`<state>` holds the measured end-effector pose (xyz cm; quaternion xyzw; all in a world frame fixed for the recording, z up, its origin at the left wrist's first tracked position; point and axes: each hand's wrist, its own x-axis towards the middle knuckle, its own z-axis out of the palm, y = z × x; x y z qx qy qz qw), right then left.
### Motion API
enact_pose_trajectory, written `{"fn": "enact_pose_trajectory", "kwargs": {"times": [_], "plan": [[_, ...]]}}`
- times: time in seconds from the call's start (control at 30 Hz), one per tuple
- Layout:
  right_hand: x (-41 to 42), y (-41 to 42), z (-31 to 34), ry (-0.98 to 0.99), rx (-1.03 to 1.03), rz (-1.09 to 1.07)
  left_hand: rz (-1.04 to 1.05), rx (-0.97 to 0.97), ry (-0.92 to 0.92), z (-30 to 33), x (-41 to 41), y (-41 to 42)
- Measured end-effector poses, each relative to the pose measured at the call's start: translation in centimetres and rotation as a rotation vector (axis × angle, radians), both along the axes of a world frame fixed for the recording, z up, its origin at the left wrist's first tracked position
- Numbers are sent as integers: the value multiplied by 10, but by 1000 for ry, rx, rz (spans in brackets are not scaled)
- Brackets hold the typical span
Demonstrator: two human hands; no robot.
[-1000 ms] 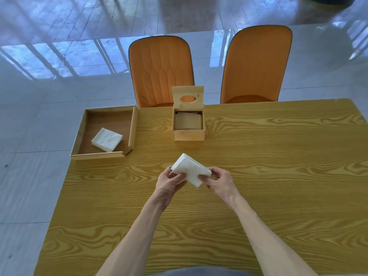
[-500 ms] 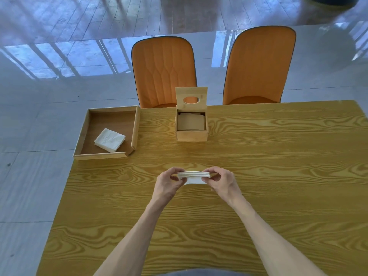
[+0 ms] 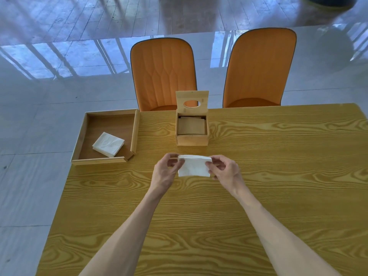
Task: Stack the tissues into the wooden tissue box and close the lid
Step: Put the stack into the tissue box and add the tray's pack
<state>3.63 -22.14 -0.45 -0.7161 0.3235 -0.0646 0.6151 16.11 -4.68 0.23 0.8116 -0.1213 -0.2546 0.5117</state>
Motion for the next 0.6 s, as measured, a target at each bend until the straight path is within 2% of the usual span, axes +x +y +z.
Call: {"fn": "enact_pose_trajectory", "kwargs": {"times": [0.27,0.43,0.6], "plan": [[70,-41,31,-27,-125,-31,77,-57,-56,30,72,-52],[103,-53,30,36,-195,-118,116,-44,-13,34,96,-71],[127,-61,16,124,-215,-194,186,26,-44,27,112,-83]]}}
